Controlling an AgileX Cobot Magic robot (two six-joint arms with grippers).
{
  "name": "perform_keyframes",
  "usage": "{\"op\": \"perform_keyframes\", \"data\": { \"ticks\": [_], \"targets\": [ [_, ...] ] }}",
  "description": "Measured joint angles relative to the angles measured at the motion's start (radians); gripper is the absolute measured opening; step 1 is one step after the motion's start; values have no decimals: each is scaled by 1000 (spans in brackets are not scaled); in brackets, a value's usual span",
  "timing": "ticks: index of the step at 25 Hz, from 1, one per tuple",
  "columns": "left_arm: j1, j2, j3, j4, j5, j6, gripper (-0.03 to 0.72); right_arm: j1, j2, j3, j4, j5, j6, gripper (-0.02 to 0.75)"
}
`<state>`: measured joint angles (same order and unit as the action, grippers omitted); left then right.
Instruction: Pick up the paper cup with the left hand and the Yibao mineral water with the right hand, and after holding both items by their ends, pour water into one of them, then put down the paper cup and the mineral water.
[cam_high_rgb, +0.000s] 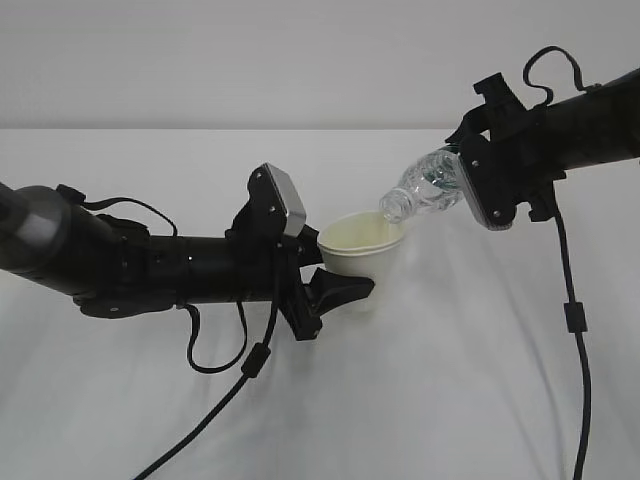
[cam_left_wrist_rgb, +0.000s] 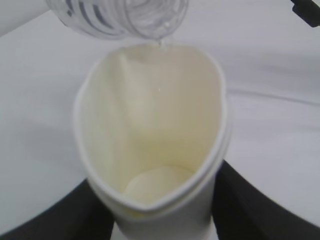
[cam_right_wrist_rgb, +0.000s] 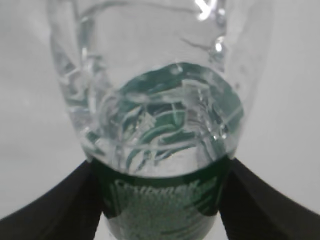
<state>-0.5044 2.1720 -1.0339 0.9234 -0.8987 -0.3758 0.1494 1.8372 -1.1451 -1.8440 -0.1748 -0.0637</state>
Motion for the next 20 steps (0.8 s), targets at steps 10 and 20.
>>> {"op": "perform_keyframes", "data": {
  "ticks": [10,20],
  "targets": [
    [-38,0,0,-2,0,-2,391,31,0,0,0,16,-9,498],
    [-38,2,0,-30,15,-2,391,37,0,0,0,45,-9,498]
  ]
}}
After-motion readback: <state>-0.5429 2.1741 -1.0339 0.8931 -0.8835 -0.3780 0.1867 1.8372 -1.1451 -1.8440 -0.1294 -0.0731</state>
